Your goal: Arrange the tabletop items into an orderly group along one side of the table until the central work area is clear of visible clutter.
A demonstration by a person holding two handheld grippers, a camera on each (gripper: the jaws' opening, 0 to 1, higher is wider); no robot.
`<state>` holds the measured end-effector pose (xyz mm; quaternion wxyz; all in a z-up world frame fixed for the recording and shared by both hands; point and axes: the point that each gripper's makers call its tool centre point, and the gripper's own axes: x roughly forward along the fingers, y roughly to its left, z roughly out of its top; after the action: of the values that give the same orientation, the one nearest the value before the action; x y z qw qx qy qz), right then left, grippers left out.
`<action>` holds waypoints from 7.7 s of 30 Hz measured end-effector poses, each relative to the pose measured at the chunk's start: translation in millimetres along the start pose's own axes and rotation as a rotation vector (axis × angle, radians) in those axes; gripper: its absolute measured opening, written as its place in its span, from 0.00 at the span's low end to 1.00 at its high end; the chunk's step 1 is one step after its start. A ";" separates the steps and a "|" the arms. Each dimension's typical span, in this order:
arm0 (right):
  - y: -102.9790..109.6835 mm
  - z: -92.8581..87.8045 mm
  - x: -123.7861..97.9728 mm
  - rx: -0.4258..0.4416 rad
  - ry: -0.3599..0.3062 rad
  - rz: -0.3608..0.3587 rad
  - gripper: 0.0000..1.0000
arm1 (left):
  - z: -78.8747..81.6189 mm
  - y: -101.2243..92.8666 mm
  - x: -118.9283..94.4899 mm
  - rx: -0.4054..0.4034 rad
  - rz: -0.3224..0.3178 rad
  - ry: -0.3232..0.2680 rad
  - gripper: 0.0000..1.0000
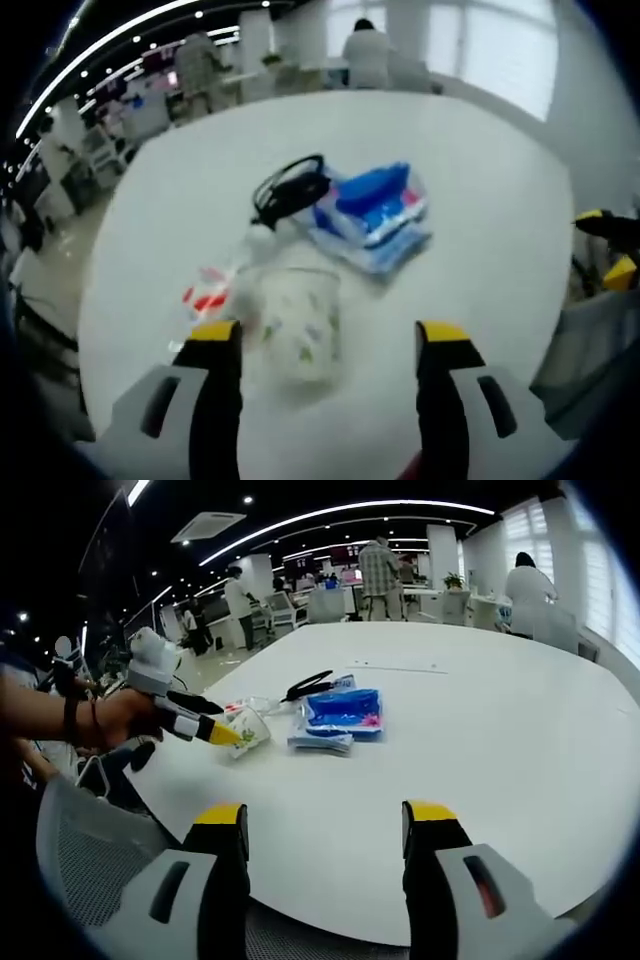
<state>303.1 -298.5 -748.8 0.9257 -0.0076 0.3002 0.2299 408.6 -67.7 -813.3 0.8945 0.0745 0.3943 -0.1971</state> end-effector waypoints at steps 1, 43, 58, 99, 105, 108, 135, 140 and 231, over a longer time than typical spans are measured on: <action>0.0 -0.4 0.2 0.001 0.001 0.001 0.62 | -1.9 0.1 4.7 0.004 0.001 0.008 0.66; -1.6 -2.7 2.1 0.002 0.024 0.007 0.61 | -10.7 -11.2 31.4 -0.017 -0.046 0.057 0.40; 9.0 2.3 2.2 -0.005 0.007 0.052 0.58 | -16.1 -24.3 -3.0 -0.002 -0.065 -0.015 0.40; 122.8 68.2 80.1 -0.102 0.007 0.434 0.32 | -11.6 -87.0 -51.7 0.181 -0.241 -0.134 0.40; 127.9 66.0 82.2 -0.093 0.010 0.454 0.19 | -10.4 -85.5 -55.6 0.201 -0.243 -0.144 0.40; 129.7 63.3 83.9 -0.092 0.023 0.464 0.16 | -8.3 -84.5 -56.3 0.202 -0.242 -0.150 0.40; 153.5 71.5 79.3 -0.082 0.017 0.541 0.01 | -2.1 -84.2 -56.2 0.247 -0.224 -0.167 0.42; 155.7 76.1 78.7 -0.094 0.007 0.545 0.01 | -1.1 -83.4 -56.3 0.263 -0.210 -0.170 0.48; 41.6 27.8 24.1 0.010 0.014 0.269 0.17 | -34.9 119.8 -85.6 -0.224 0.276 -0.358 0.44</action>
<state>317.8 -246.9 -734.3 0.8844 0.0359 0.3061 0.3505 381.9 76.7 -776.7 0.9712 -0.0081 0.2350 -0.0380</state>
